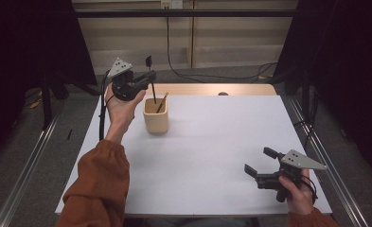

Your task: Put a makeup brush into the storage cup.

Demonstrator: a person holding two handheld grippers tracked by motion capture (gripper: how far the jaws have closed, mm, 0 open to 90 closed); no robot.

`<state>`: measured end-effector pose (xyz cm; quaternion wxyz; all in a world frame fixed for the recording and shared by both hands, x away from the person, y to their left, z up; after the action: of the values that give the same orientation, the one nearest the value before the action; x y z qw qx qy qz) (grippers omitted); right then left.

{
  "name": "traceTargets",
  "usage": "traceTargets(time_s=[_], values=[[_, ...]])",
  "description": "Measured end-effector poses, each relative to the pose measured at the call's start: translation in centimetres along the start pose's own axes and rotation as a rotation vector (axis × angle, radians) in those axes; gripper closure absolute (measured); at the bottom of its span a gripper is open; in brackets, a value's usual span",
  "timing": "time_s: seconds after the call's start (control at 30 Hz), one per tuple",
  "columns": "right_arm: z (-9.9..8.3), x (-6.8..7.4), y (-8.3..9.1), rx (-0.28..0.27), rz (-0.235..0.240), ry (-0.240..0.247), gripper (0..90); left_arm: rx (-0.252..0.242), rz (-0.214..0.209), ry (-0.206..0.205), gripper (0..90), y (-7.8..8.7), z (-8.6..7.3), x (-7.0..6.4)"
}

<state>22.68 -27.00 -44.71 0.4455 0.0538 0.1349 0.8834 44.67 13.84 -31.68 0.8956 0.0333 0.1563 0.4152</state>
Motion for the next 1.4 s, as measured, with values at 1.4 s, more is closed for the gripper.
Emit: traceTargets(time_s=[1.4], values=[[-0.1, 0.1, -0.1, 0.001, 0.016, 0.005, 0.4, 0.066, 0.025, 0.038, 85.6, -2.0, -4.1, 1.5]])
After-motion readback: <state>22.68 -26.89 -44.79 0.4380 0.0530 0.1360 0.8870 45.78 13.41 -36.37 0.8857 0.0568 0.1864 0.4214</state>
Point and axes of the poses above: each handheld gripper's, and its own axes: y roughly backward along the jaws, z roughly out of its top, x roughly to its left, the point moved 2 cm from there along -y, roughly forward along the jaws, and after that the axes turned 10 degrees about y, right-handed, at the moved point
